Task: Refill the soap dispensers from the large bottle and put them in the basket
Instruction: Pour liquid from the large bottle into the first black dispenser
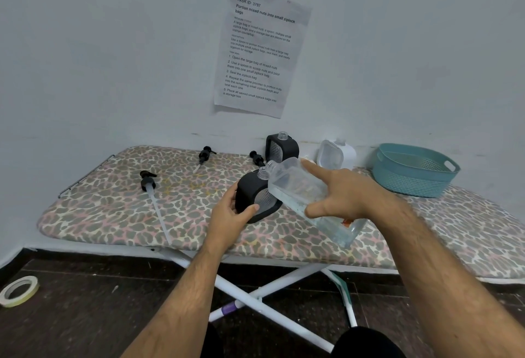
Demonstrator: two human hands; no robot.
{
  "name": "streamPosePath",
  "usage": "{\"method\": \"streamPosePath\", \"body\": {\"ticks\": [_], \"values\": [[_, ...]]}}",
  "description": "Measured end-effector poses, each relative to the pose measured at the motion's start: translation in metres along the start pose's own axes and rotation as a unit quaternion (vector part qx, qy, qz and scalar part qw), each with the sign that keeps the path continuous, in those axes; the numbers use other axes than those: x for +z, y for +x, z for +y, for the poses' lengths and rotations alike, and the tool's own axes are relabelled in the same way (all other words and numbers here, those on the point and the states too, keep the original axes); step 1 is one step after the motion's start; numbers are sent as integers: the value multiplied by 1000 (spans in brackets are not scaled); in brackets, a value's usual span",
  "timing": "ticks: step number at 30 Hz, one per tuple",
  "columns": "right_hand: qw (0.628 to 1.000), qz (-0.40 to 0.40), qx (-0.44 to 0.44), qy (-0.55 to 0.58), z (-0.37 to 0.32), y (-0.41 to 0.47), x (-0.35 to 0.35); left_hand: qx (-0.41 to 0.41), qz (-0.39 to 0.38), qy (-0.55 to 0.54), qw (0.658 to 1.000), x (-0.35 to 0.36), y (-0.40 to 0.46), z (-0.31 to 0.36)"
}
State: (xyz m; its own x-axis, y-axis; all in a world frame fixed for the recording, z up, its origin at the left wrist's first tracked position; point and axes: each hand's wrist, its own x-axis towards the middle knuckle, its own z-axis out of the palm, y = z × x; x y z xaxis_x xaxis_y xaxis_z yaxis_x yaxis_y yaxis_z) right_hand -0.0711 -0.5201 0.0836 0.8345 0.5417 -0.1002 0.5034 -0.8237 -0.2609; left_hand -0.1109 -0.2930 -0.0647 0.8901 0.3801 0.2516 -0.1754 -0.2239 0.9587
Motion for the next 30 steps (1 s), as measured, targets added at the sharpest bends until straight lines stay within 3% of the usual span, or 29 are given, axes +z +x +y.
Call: {"method": "streamPosePath", "body": {"ticks": [30], "values": [[1000,-13,10,20,-2,0,-3,-21,2,5,1000,0,-1,3]]}}
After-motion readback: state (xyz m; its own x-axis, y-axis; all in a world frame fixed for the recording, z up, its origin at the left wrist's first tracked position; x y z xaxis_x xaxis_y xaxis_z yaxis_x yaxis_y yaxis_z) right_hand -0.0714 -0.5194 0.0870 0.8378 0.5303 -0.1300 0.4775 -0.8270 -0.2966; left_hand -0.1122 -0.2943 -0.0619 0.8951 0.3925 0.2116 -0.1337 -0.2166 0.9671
